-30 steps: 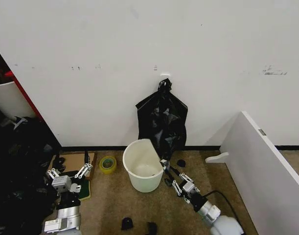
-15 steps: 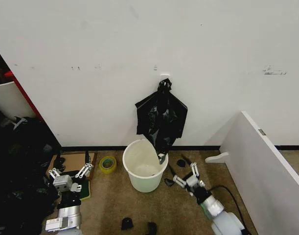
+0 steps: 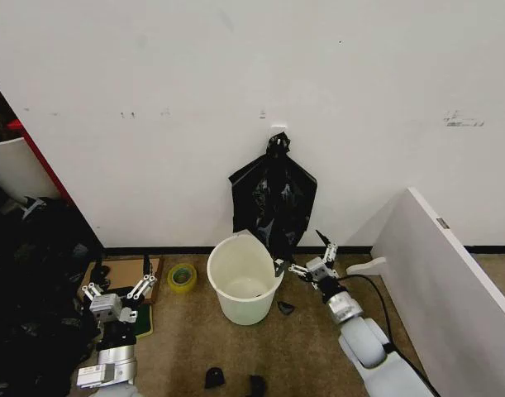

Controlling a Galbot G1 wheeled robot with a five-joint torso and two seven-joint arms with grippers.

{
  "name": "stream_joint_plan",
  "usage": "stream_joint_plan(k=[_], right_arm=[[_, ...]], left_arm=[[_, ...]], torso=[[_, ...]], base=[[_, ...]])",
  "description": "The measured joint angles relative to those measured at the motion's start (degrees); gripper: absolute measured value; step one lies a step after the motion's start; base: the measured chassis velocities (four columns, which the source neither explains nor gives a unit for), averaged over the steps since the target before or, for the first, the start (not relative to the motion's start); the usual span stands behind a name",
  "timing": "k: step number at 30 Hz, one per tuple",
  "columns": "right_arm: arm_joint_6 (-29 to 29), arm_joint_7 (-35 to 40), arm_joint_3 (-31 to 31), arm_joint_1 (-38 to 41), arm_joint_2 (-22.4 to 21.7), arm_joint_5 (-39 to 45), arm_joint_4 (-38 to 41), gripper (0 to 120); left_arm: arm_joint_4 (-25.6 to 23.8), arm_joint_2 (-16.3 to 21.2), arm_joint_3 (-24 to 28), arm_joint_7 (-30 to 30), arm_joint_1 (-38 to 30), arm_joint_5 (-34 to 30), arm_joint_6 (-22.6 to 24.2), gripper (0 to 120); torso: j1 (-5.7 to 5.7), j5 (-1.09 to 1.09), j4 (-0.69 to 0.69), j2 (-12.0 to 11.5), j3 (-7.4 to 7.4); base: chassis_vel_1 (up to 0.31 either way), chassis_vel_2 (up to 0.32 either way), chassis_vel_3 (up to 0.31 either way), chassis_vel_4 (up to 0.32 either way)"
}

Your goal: Place the garbage bag over the trash bin.

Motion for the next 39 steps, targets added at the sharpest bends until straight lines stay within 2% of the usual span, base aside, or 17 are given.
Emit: stream_joint_plan(k=[4,5,8,11,13,15,18,21,22,24,25,28,29,32,34,36,39], right_arm=[[-3.1,2.4,0.0,2.1,1.7,-7.0,-2.0,74],[-4.1,2.9,-0.1,2.2,1.8,-7.8,-2.0,68],[-5.4,3.5,-0.2,2.0,2.0,-8.7,-1.8,61],[-6.6,4.8,0.0,1.3,2.2,-10.2,-1.1,48],[-7.3,5.7,0.1,0.6,2.2,-10.5,-0.5,39],[-7.6,6.1,0.1,0.2,2.2,-10.5,-0.2,36],[-7.9,7.1,0.3,-0.6,2.1,-10.2,0.6,22],[-8.9,8.5,-0.4,-1.5,1.6,-4.6,1.8,11],[-8.9,8.5,-0.4,-1.5,1.6,-4.6,1.8,11],[-10.0,11.1,-2.4,-2.2,1.1,4.3,3.4,1],[-10.0,11.8,-3.5,-2.7,0.8,9.9,4.8,0],[-7.7,9.5,-4.7,-3.8,-0.3,19.5,7.7,0],[-7.7,9.5,-4.7,-3.8,-0.3,19.5,7.7,0],[-3.5,3.1,-4.8,-3.9,-1.1,26.5,9.5,0],[-0.5,-1.5,-4.6,-3.4,-1.3,29.9,10.2,0],[0.1,-2.4,-4.5,-3.2,-1.3,30.4,10.3,0],[2.3,-6.9,-4.5,-1.9,-1.3,32.8,10.5,0]], left_arm=[[0.1,0.1,0.0,-0.1,-0.2,-0.1,0.0,100],[0.2,0.1,0.0,-0.2,-0.3,-0.1,0.0,100],[0.3,0.2,-0.1,-0.2,-0.4,-0.2,-0.1,100],[0.5,0.3,-0.1,-0.3,-0.6,-0.4,-0.1,100],[0.5,0.3,-0.1,-0.3,-0.6,-0.5,-0.1,100],[0.5,0.3,-0.1,-0.3,-0.6,-0.5,-0.2,100],[0.5,0.6,-0.1,-0.3,-0.8,-0.5,-0.2,100],[0.6,1.4,0.4,-0.2,-1.2,-0.5,-0.2,100],[0.6,1.4,0.4,-0.2,-1.2,-0.5,-0.2,100],[0.8,2.9,0.9,0.7,-2.2,-0.6,-0.2,100],[0.9,4.0,1.3,1.8,-3.1,-1.2,-0.3,100],[2.3,8.4,2.3,6.5,-7.0,-5.1,-1.0,100],[2.3,8.4,2.3,6.5,-7.0,-5.1,-1.0,100],[4.9,14.2,4.1,11.9,-11.9,-10.0,-1.9,100],[8.9,19.1,7.2,18.0,-17.0,-12.3,-3.8,100],[10.2,20.2,8.2,19.7,-18.4,-12.5,-4.3,100],[16.1,23.7,13.5,26.5,-25.5,-11.6,-5.5,100]], torso=[[0.00,0.00,0.00,0.0,0.00],[0.00,0.00,0.00,0.0,0.00],[0.00,0.00,-0.01,0.0,0.00],[0.00,0.00,-0.01,0.0,0.00],[0.00,0.00,-0.01,0.0,0.00],[0.00,0.00,-0.01,0.0,0.00],[0.00,0.00,-0.01,0.0,0.00],[0.00,0.00,0.00,0.0,0.00],[0.00,0.00,0.00,0.0,0.00],[0.00,0.00,0.00,0.0,0.00],[0.00,0.02,0.01,0.0,0.00],[0.00,0.00,-0.01,0.0,0.00],[0.00,0.00,-0.01,0.0,0.00],[0.00,-0.02,0.01,0.0,-0.01],[0.00,0.01,-0.01,0.0,-0.01],[0.00,0.00,-0.02,0.0,-0.01],[0.00,0.00,-0.02,0.0,0.00]], base=[[0.000,0.000,0.000,0.000],[0.000,0.000,0.000,0.000],[0.000,0.000,0.000,0.000],[0.000,0.000,0.000,0.000],[0.000,0.000,0.000,0.000],[0.000,0.000,0.000,0.000],[0.000,0.000,0.000,0.000],[0.000,0.000,0.000,0.000],[0.000,0.000,0.000,0.000],[0.000,0.000,0.000,0.000],[0.000,0.000,0.000,0.000],[0.000,0.000,0.000,0.000],[0.000,0.000,0.000,0.000],[0.000,0.000,0.000,0.000],[0.000,0.000,0.000,0.000],[0.000,0.000,0.000,0.000],[0.000,0.000,0.000,0.000]])
